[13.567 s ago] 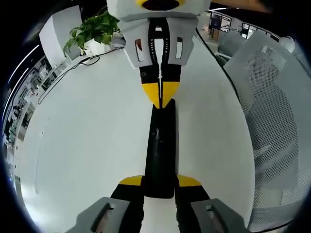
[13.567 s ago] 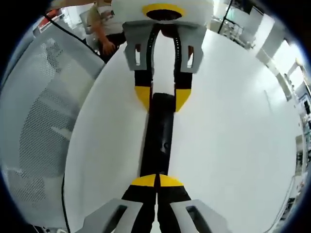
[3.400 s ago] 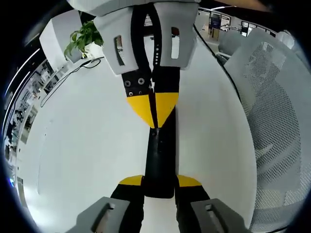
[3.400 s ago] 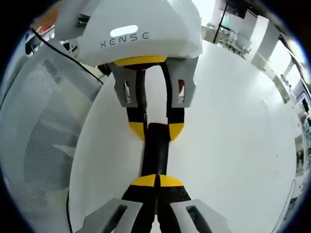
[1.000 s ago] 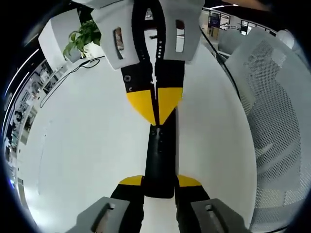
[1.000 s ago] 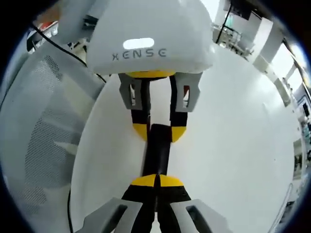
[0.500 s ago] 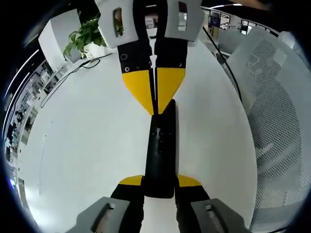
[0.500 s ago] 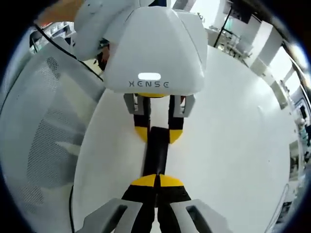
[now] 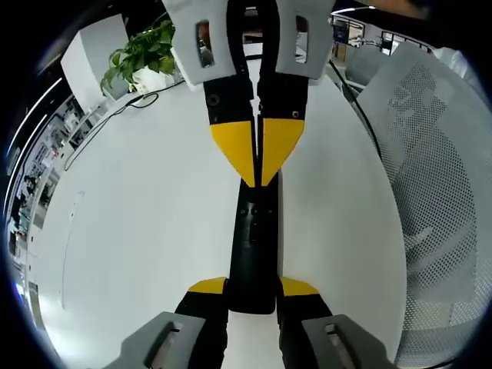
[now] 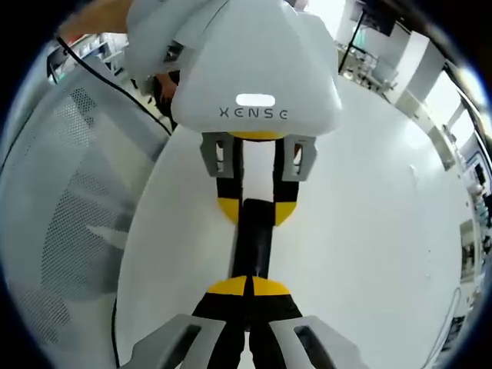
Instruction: Press the specified remote control buttons in sequence, fully releasing each button before pressing the next.
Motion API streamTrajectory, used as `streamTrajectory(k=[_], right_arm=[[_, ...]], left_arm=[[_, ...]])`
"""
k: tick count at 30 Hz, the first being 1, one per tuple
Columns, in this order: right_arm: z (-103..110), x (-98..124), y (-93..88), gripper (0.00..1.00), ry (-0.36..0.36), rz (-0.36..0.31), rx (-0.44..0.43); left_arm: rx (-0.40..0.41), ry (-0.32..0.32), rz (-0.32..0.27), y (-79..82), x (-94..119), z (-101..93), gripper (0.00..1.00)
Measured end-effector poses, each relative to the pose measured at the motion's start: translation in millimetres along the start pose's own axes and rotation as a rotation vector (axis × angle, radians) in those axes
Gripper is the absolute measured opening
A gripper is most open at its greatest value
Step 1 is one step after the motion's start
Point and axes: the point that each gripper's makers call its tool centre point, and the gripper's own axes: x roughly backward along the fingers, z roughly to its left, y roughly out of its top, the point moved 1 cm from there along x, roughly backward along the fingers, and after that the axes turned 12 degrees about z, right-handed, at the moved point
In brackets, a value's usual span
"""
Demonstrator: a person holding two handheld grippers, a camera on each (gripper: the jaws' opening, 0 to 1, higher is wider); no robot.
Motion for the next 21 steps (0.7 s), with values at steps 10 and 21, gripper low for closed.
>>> streamTrajectory(k=[10,21], right_arm=[[10,-19,-0.7,0.00,0.020,0.012,0.014],[8,-27,0.5,0.00,0.023,0.012,0.010]], left_arm=[[0.001,-0.003,-0.003,-0.2,0,0.5,0.23],[0.004,-0.006,-0.007,-1.8,0,1.0,0.23]])
